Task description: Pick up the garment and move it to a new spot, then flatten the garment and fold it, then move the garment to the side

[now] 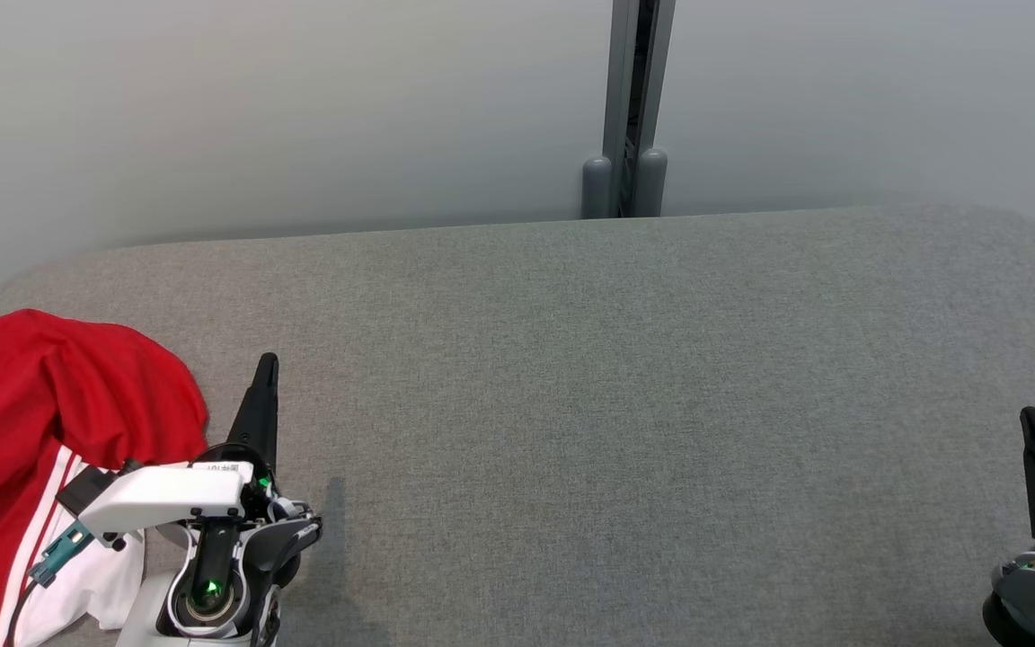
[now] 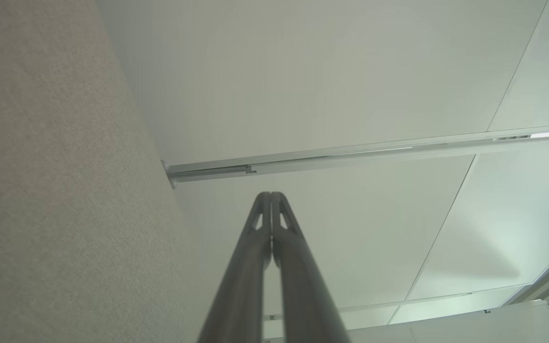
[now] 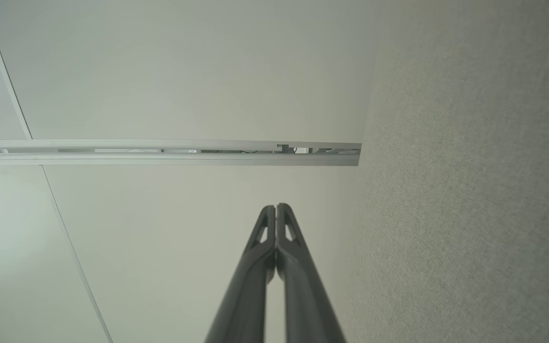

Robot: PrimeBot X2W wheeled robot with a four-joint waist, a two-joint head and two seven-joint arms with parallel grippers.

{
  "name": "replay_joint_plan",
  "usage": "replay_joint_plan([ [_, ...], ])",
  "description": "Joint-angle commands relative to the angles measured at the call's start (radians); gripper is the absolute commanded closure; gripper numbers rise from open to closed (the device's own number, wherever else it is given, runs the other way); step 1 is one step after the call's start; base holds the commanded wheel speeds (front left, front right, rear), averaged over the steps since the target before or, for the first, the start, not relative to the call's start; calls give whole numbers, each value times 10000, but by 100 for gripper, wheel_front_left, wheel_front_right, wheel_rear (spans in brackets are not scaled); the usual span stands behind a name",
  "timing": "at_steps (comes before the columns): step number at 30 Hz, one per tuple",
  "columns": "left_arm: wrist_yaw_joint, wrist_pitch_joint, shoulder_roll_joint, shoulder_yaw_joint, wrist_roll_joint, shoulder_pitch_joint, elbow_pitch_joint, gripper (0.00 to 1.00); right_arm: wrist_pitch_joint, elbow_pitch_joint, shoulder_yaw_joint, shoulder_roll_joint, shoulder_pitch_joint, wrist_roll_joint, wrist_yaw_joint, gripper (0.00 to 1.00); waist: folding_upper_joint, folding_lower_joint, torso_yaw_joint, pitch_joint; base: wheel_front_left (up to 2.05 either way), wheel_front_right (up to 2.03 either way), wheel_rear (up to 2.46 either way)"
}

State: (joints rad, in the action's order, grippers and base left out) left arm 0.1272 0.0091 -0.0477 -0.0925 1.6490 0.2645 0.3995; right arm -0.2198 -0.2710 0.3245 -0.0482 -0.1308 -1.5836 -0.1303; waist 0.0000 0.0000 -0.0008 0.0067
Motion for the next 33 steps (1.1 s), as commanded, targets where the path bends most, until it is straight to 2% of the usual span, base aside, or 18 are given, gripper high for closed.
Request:
replay_joint_plan([
  [1, 73, 3, -53, 12, 27, 131, -13, 100, -22, 7, 46, -44, -22, 19, -6, 100, 0, 0, 0, 0, 0, 0, 0],
  [12, 73, 5, -53, 12, 27, 131, -13, 100, -21, 7, 44, -44, -21, 18, -8, 100, 0, 0, 0, 0, 0, 0, 0],
  [13, 0, -4, 0, 0, 0, -1, 4, 0, 0, -4, 2, 0, 0, 0, 0, 0, 0, 0, 0, 0, 0, 0, 0],
  [17, -52, -11, 61, -30, -3, -478, 308, 0, 8, -324, -77, 222, 300, 2, 11, 0, 0, 0, 0, 2, 0, 0, 0],
  [33, -30, -613, 38, 345, -743, -929, -602, 0, 1079, -134, -803, 153, 30, 827, 7, 0, 0, 0, -30, 34, 0, 0, 0],
])
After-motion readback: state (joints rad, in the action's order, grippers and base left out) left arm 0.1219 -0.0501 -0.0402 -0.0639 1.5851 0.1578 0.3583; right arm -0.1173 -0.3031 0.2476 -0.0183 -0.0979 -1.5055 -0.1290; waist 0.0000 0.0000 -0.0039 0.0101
